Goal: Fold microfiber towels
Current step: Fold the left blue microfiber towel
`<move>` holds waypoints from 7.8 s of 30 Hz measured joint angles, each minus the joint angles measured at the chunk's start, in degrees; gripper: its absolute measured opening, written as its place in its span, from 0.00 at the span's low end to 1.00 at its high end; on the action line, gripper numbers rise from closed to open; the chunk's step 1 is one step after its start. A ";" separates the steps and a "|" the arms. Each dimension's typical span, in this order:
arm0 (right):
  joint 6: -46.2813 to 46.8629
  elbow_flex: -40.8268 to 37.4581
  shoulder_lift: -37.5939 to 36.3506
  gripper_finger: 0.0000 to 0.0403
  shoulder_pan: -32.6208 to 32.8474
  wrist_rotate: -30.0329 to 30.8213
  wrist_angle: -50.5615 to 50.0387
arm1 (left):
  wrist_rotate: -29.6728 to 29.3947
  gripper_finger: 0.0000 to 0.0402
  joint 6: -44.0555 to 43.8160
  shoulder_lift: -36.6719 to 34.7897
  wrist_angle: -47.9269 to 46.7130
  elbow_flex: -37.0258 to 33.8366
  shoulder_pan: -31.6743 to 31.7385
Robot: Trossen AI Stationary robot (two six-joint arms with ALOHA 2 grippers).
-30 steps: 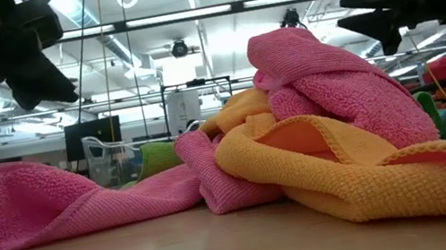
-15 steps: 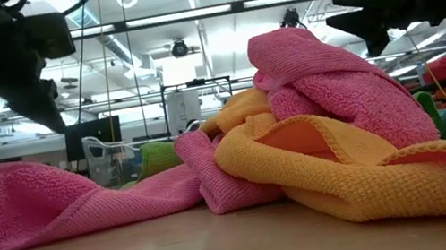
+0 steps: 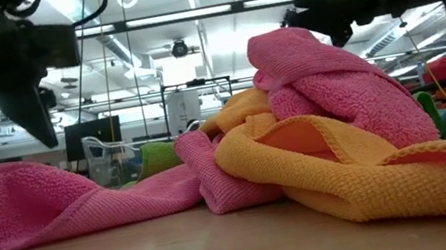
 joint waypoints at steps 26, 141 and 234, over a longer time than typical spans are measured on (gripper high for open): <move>-5.09 7.32 9.80 0.50 -0.01 0.00 -5.81 | 14.28 0.39 -2.84 18.47 -5.90 13.02 -10.48; -1.13 7.26 7.70 0.50 -3.42 -6.99 -9.47 | -4.69 0.03 38.91 17.67 -16.33 33.11 14.09; -7.94 45.20 49.20 0.27 -7.70 -1.44 -11.93 | -30.19 0.04 29.24 6.52 -7.87 33.11 13.94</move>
